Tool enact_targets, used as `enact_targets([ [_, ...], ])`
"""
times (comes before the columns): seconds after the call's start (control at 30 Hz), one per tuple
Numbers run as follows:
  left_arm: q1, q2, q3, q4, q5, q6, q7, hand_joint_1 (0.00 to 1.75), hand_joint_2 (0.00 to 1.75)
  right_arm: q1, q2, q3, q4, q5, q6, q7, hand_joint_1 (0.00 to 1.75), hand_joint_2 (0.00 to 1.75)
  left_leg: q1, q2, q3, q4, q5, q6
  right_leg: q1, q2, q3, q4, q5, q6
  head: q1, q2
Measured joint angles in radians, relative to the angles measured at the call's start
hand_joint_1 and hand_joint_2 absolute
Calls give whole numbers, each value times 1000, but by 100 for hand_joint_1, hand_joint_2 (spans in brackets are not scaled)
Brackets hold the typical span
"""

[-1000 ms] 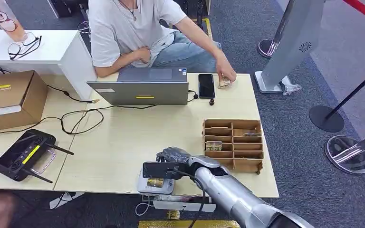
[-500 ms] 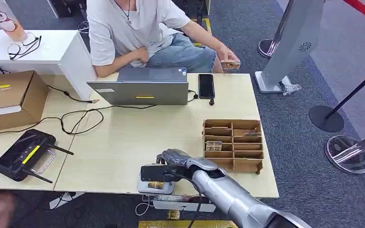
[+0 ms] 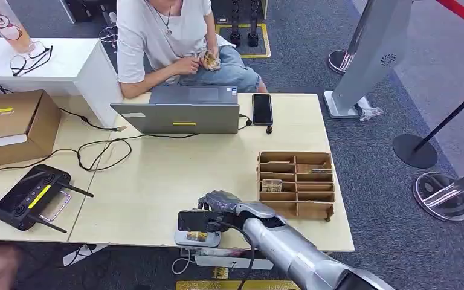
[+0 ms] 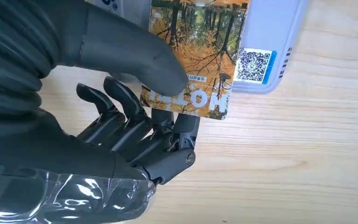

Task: Pass the card to the sensor for recognition and then transmit it.

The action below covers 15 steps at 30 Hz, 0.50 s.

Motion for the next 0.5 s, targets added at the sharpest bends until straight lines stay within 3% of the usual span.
enact_targets([
  [0.5, 0, -1, 0, 0, 1, 1, -2, 0, 0, -7, 8, 5, 15, 5, 0, -9, 175, 175, 0, 0, 0, 0, 0, 0, 0, 0, 0, 0, 0, 0, 0, 0],
])
